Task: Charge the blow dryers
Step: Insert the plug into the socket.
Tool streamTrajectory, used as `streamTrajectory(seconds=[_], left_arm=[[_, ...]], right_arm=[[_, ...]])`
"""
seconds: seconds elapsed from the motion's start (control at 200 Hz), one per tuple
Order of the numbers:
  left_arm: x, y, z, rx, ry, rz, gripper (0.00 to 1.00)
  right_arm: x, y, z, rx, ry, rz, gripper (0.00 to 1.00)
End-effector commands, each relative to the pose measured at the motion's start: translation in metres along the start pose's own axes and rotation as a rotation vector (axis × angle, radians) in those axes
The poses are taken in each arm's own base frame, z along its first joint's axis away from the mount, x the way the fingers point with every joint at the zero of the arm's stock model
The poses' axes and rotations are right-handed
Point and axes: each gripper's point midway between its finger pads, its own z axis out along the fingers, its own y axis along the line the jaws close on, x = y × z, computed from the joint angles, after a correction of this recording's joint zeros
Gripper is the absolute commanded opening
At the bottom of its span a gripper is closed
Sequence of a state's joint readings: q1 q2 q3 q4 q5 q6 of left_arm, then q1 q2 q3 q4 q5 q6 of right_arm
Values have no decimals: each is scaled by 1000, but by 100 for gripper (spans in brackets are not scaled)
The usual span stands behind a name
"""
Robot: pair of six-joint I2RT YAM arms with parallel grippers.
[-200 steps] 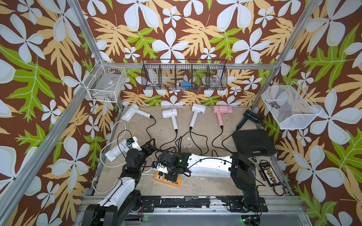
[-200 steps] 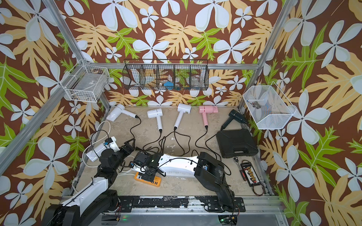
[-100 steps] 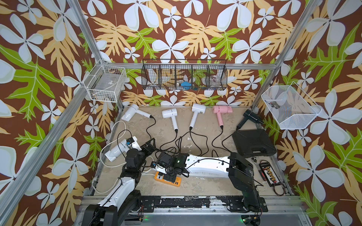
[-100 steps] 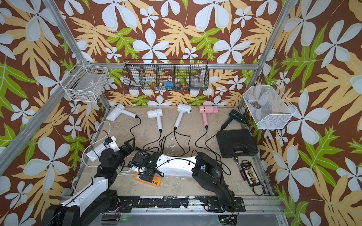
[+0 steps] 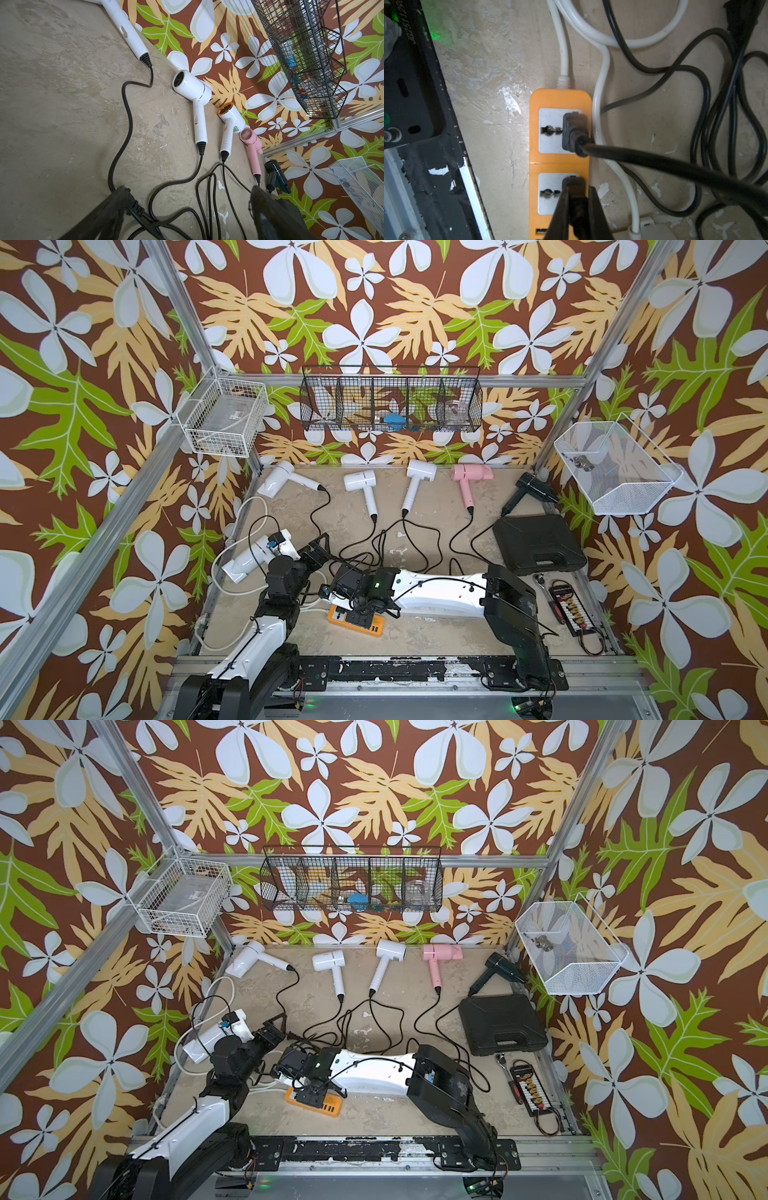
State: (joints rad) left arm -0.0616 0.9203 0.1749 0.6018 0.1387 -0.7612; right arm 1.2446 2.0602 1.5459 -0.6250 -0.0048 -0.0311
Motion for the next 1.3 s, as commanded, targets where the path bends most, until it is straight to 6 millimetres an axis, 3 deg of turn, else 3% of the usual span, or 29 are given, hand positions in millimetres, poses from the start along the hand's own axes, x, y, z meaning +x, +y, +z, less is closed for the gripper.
streamTrajectory(seconds=[0.0,0.255,0.405,0.591,0.801,1.161,1.296], left_arm=[[-5,-4,1,7,-16,18,93],[-5,-4,1,8,-16,17,93],[-6,-4,1,8,-18,18,93],[-6,-3,1,3,-19,21,93],[-6,-2,0,0,-20,21,93],[-7,-2,1,0,-22,23,93],[-7,-2,1,-1,-22,23,93]], right_arm=[[38,-8,20,58,156,-29,0],[24,6,21,16,111,-58,0],[4,18,16,-14,62,-97,0],[-10,16,14,-3,20,-108,0],[19,22,20,-29,25,-68,0],[68,10,35,-73,70,35,0],[85,11,31,-64,60,38,0]])
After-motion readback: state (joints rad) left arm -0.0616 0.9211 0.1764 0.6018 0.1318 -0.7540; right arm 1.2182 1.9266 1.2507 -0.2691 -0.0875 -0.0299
